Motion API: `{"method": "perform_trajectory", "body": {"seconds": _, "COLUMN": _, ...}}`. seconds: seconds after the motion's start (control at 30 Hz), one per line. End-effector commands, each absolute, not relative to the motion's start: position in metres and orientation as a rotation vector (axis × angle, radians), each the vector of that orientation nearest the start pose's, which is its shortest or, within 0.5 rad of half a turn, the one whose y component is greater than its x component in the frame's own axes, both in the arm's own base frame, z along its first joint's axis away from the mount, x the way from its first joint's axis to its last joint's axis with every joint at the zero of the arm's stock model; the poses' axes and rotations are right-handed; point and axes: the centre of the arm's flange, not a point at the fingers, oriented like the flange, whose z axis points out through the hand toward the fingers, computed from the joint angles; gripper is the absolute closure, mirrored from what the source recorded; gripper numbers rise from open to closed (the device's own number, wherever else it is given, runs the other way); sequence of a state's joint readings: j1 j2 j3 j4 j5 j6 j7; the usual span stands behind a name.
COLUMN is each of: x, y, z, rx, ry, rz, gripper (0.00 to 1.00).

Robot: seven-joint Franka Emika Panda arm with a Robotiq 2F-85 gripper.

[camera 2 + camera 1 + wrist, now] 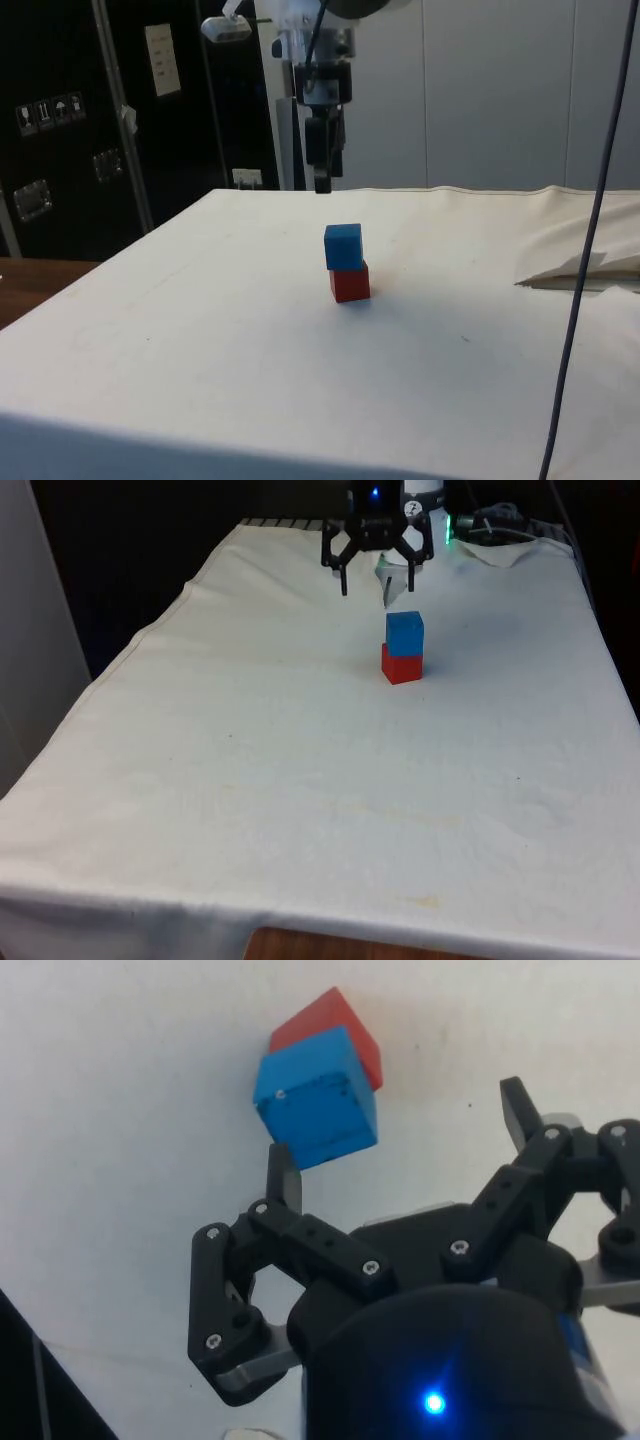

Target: Stack the two cubes.

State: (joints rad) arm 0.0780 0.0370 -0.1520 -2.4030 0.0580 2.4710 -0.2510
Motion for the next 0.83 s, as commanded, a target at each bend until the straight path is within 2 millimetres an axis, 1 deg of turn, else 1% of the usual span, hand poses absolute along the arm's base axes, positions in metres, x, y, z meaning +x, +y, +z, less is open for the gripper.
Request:
{"method": "perform_trajectory", "body": {"seconds": 0.0, "x": 0.495, "y": -0.039, "z": 0.304, "rx": -3.109, "ry": -0.198, "rz": -0.048, "gripper": 0.00}}
{"method": "perform_trajectory", "body": {"seconds": 0.1, "x": 0.497, "y": -0.048, "z": 0.310, "rx": -3.111, "ry": -0.174, "rz": -0.052, "gripper": 0.00}}
{"method": "perform_trajectory", "body": {"seconds": 0.17, "x": 0.498, "y": -0.051, "z": 0.312, "rx": -3.111, "ry": -0.163, "rz": -0.055, "gripper": 0.00}}
{"method": "perform_trajectory", "body": {"seconds": 0.2, "x": 0.498, "y": -0.049, "z": 0.311, "rx": -3.110, "ry": -0.172, "rz": -0.062, "gripper": 0.00}}
{"method": "perform_trajectory", "body": {"seconds": 0.37, "x": 0.500, "y": -0.060, "z": 0.319, "rx": -3.112, "ry": -0.132, "rz": -0.069, "gripper": 0.00}}
{"method": "perform_trajectory", "body": {"seconds": 0.8, "x": 0.501, "y": -0.065, "z": 0.324, "rx": -3.113, "ry": -0.115, "rz": -0.094, "gripper": 0.00}}
